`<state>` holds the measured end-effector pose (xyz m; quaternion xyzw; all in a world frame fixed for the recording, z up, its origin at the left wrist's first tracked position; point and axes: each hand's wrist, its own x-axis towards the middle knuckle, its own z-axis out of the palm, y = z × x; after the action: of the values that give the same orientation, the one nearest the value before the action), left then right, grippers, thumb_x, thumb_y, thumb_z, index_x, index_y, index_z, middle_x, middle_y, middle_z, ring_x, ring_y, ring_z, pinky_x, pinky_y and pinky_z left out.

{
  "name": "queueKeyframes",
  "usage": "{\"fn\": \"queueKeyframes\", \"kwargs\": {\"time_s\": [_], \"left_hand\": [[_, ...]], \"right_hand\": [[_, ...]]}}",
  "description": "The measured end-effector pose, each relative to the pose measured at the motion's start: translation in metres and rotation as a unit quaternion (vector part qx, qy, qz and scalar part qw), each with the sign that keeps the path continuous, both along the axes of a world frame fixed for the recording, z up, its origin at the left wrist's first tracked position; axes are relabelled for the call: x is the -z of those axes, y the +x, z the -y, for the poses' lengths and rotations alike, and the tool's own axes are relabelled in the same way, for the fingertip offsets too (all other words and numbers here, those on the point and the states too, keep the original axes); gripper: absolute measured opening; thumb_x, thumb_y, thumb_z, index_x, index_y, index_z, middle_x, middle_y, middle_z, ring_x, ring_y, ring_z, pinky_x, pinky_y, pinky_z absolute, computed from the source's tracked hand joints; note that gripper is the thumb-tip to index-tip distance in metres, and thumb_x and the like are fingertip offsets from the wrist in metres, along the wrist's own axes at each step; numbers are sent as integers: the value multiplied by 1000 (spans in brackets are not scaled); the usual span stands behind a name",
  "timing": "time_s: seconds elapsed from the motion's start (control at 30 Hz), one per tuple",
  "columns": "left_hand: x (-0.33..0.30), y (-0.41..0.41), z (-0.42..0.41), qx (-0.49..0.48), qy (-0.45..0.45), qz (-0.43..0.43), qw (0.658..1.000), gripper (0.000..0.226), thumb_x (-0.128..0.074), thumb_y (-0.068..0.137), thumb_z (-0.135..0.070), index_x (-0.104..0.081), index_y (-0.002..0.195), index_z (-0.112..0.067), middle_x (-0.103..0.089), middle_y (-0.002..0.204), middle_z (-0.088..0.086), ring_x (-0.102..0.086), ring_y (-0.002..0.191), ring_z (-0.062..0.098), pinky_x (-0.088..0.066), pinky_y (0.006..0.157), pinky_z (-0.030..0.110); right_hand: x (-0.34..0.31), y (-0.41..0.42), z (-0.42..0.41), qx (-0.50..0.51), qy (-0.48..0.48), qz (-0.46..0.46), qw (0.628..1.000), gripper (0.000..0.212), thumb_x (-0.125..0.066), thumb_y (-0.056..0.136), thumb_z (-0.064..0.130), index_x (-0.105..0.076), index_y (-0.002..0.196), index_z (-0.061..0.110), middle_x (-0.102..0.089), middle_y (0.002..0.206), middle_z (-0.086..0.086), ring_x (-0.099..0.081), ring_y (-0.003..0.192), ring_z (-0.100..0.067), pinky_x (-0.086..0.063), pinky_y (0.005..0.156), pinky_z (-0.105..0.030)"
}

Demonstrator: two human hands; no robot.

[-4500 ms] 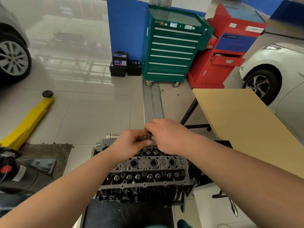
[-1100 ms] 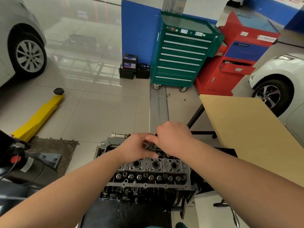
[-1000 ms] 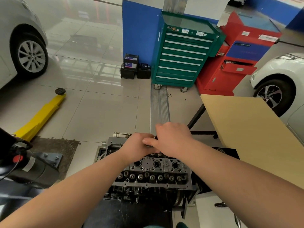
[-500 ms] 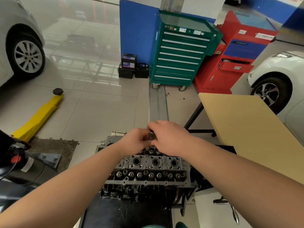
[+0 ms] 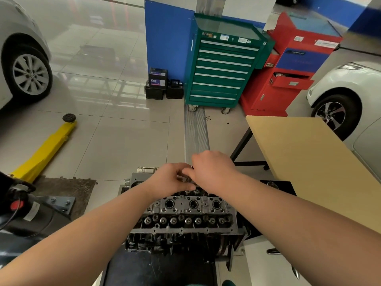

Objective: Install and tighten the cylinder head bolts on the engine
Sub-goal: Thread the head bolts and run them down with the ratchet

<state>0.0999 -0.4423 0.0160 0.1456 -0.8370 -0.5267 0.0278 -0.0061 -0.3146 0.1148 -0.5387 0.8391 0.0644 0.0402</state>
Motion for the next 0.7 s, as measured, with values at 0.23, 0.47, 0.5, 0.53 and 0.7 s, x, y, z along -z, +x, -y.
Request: {"fn": "queueKeyframes", "kwargs": {"time_s": [0.23,0.47,0.5,0.53,0.7], "left_hand": [[3,-4,4,-13,-73,21,997,20,-79,89,-14,-64,75,-15,-62,66,-2,-49,56,8,-44,61,26],[-3,-3,-1,-12,-72,18,997,13,-80,83,-9,-70,79,-17,-73,75,4,-62,65,17,-56,65,41],[-1,-4,0,-23,-83,23,996,7,-76,83,-6,-70,80,-8,-72,75,10,-58,62,19,-55,65,45],[0,-5,2,-32,-83,25,996,8,-76,84,-6,-69,80,-4,-71,74,13,-54,60,18,-53,63,44],[-2,-2,2,3,-46,18,999,14,-84,85,-15,-72,87,-21,-74,87,1,-68,82,20,-55,81,34]], "right_hand": [[-2,-6,-6,-68,11,95,993,29,-60,97,48,-53,112,25,-58,95,3,-61,90,-25,-50,66,-39],[5,5,0,-10,-5,-18,1000,57,-36,94,79,-51,88,24,-46,72,3,-49,70,-24,-29,51,-30],[5,6,-2,-30,-18,-1,999,52,-43,95,74,-53,99,23,-52,81,2,-54,75,-24,-34,54,-32],[3,6,-4,-56,-23,20,998,41,-52,97,62,-53,109,23,-56,90,2,-58,81,-25,-37,57,-33],[-5,8,-3,-50,-10,-21,998,24,-56,102,39,-54,106,16,-61,88,-3,-48,69,-24,-30,52,-33]]}}
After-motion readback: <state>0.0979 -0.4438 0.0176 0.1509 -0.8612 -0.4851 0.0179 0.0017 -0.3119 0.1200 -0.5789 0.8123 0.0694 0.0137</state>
